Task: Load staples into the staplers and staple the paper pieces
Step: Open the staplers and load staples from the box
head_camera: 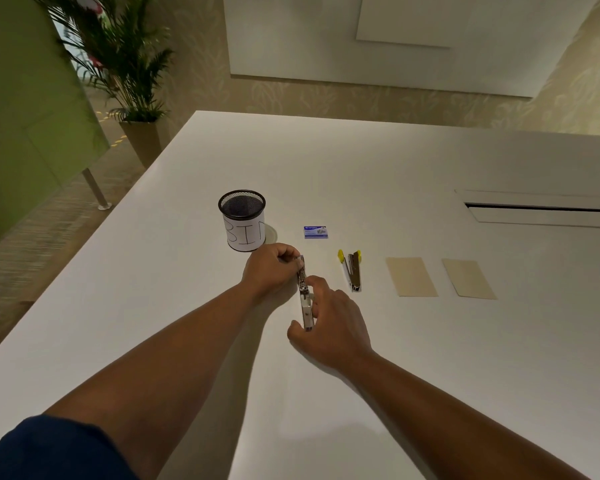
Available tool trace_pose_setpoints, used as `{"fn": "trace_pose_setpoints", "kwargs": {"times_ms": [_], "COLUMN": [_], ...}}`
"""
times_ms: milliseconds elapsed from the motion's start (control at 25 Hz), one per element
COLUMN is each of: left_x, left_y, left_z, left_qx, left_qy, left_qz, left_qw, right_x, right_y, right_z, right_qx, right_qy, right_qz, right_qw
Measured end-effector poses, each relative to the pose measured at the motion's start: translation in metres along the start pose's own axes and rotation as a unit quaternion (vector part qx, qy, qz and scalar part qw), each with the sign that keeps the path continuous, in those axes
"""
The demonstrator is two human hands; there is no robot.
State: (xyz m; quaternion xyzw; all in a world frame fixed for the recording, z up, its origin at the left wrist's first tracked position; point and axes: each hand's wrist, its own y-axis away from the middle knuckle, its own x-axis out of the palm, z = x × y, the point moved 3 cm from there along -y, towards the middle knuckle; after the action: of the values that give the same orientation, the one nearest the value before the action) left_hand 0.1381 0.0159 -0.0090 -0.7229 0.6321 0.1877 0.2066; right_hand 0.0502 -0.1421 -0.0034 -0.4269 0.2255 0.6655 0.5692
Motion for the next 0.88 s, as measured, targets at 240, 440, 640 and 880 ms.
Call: {"fn": "trace_pose_setpoints", "kwargs": {"times_ms": [240,440,640,880], "left_x": [0.001,0.001,0.001,0.002], "left_y": [0.002,0.003,0.011,0.01], "left_z": [-0.001,-0.003,-0.007,-0.005], "left_qx": [-0.007,-0.004,0.002,0.026], "left_qy": [-0.008,-0.01,0.014,-0.005], "left_qz": [-0.006,-0.003,-0.001,0.007], "left_qw": [1.0,1.0,1.0,1.0], "right_x": [-0.003,-0.003,0.0,0.006], "right_y": [0.003,0.002,-0.016,-0.049], "right_z": [-0.003,-0.015,-0.013,-0.013], "right_qx": [0.018,0.064,0.023,0.045], "right_qy": [-0.029,-0.138,-0.159,-0.087], "right_qz": [-0.044,-0.126,-0.148,-0.109], "right_qw": [0.998,0.98,0.976,0.989]}}
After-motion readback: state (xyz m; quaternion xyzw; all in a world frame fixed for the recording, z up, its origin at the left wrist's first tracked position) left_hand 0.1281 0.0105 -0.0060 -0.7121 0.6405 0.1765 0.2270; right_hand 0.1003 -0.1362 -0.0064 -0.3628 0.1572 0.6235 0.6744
